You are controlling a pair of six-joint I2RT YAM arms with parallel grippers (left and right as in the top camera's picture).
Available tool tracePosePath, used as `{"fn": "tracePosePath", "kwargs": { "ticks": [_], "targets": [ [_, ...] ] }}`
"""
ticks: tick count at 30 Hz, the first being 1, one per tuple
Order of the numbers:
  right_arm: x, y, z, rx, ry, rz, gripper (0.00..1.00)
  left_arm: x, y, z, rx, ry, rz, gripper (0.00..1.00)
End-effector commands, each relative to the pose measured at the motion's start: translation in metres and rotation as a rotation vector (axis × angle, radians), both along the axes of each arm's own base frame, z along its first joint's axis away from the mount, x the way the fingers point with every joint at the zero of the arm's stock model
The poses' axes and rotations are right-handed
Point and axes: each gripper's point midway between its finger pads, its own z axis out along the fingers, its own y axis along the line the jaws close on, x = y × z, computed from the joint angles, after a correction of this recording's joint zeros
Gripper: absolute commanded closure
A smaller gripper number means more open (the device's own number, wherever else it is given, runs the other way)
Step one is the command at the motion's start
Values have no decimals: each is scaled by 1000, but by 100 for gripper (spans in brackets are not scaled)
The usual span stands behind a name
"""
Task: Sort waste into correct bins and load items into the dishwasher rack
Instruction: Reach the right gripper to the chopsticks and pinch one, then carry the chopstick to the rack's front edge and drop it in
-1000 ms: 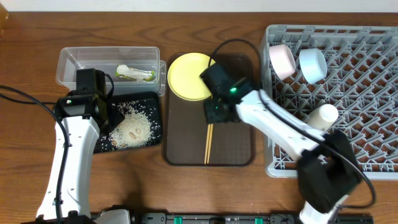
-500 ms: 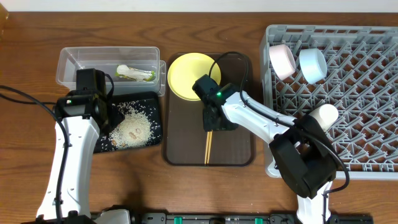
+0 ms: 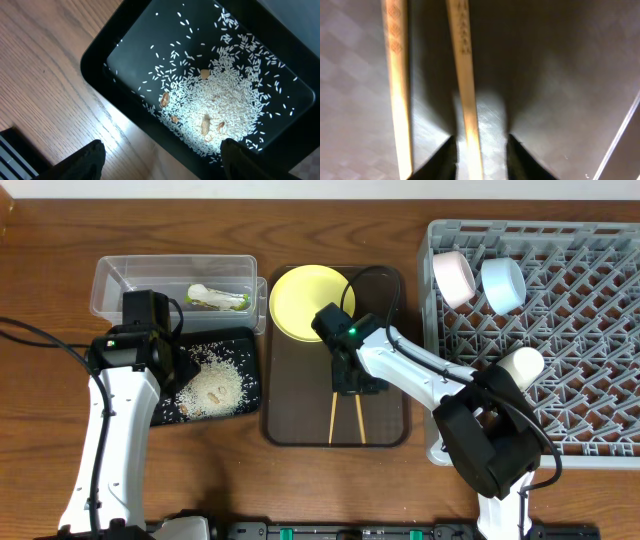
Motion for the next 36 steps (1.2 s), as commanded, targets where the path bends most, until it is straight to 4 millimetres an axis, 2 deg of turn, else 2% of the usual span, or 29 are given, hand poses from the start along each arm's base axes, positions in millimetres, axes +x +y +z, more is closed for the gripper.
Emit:
{"fn": "tracePosePath", "kwargs": {
  "ticks": [1,2,3,5,15,21,28,33,36],
  "targets": [
    [-3,-5,-5,-28,11,-28,81,0,2,3,7,-7,0,23],
    [-3,-6,-5,-27,11,-29,85,0,2,3,7,-7,0,23],
    [-4,-5,-5,-20,16,-30,93,0,2,3,7,-7,0,23],
    [-4,-5,-5,-17,21,-32,99,0,2,3,7,-7,0,23],
    [-7,-16,-6,-42,48,-50,99,0,2,3,7,-7,0,23],
    [-1,-33,-5,-56,64,-79,99,0,2,3,7,-7,0,23],
    [1,-40,-5,-58,79,-36,92,0,2,3,7,-8,0,23],
    [0,-40,-6,-59,80,-32,79,0,2,3,7,-7,0,23],
    [-3,-42,-10,-62,84,-32,78,0,2,3,7,-7,0,23]
  ]
}}
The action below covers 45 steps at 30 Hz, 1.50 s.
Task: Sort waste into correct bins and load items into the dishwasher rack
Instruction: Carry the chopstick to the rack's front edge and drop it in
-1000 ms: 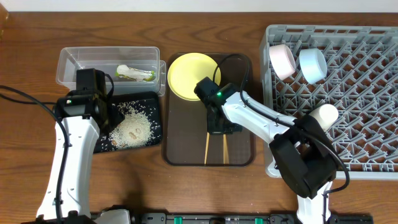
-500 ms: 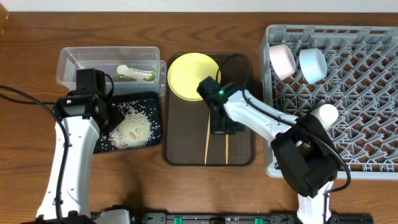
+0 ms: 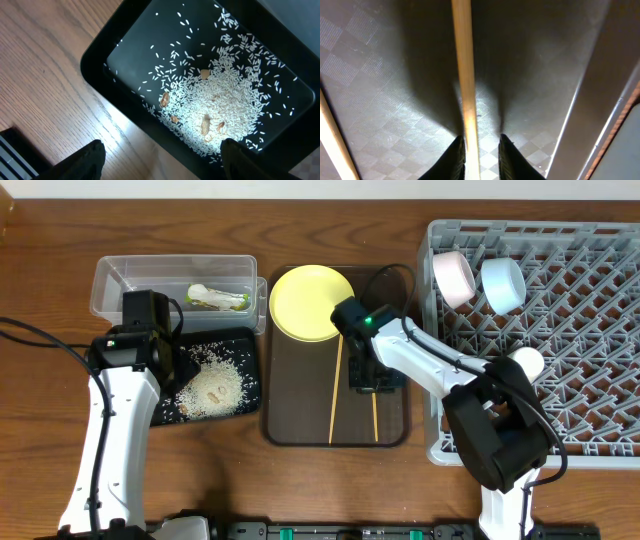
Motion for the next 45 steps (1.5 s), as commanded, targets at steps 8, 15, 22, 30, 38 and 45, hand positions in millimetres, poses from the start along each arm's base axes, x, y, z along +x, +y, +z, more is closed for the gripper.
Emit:
{"fn": "tracePosePath", "kwargs": {
  "ticks": [8,15,22,30,38,45],
  "targets": [
    [-15,-12,-31,-6,26,0,87,0,2,3,7,-7,0,23],
    [-4,-6,-18,15,-4,15,99,0,2,3,6,-7,0,23],
    [31,-11,49,84,-163,22,99,0,2,3,7,-7,0,23],
    [50,-65,138,96,-382,12,99,0,2,3,7,-8,0,23],
    [31,-109,133,20,-287,64,99,0,2,4,7,-8,0,23],
    [19,-129,98,-4,-231,23,99,0,2,4,7,-8,0,23]
  ]
}}
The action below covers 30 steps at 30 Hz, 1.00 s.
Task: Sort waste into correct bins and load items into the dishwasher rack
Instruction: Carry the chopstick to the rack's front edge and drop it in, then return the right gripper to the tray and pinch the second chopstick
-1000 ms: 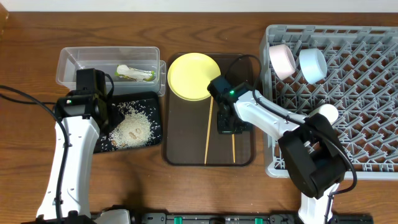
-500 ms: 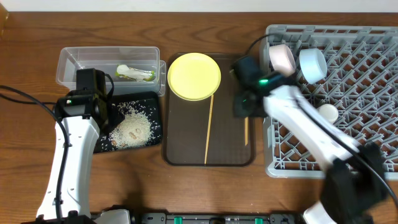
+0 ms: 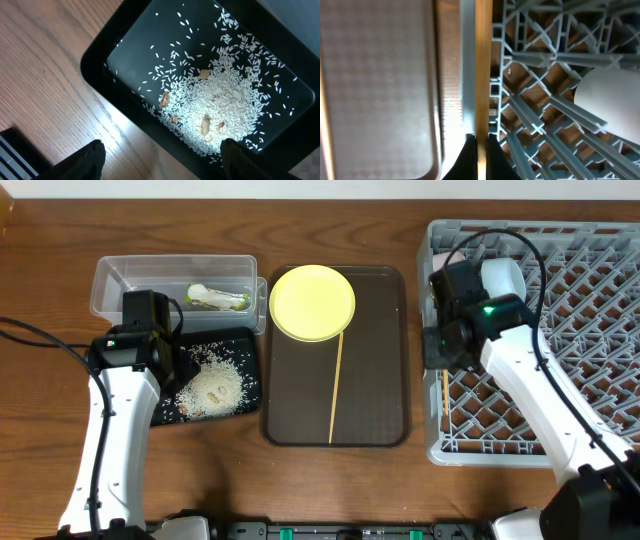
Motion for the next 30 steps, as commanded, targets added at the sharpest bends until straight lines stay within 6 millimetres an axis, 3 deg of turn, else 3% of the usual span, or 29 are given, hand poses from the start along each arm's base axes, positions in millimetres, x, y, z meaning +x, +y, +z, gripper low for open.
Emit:
{"fn": "tracePosePath", "kwargs": {
  "ticks": [1,6,10,18,20,24,30],
  "targets": [
    [-6,-13,-19,-31,36,-1,99,0,2,3,6,-7,0,23],
    [-8,-20,-29,-36,41,-14,98,0,2,4,7,-9,0,23],
    [1,-18,-26,-34,7,17,81,0,2,3,6,-8,0,23],
    [37,-5,15,20,-148,21,70,0,2,3,6,-8,0,23],
    [45,12,28,89,-188,52,67,0,2,3,6,-8,0,23],
    [48,72,43,307,-230,209,60,0,2,3,6,-8,0,23],
    [36,136,39,341,-245,351,50,0,2,3,6,-8,0,23]
  ]
}}
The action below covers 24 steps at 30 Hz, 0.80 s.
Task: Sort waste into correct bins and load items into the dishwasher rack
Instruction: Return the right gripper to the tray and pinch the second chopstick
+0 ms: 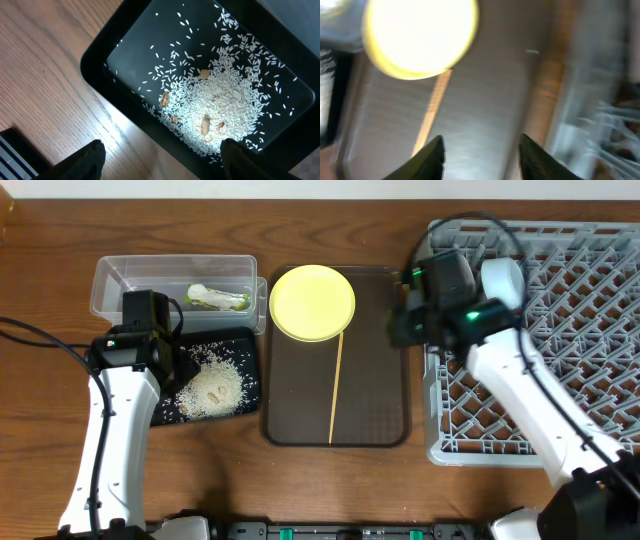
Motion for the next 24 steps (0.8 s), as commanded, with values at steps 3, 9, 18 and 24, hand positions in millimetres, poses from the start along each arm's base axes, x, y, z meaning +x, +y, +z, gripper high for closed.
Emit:
{"fn": "tracePosePath", "kwargs": {
  "ticks": [3,9,18,24],
  "targets": [
    [-21,56,-17,-20,20,96,48,0,2,3,6,-8,0,23],
    [-40,80,-70,-117,117,25,48,0,2,3,6,-8,0,23],
    [-57,90,-142,-211,240,-64,50,0,2,3,6,-8,0,23],
    [-63,80,-162,-253,292,-122,60,0,2,3,6,-8,0,23]
  ]
}}
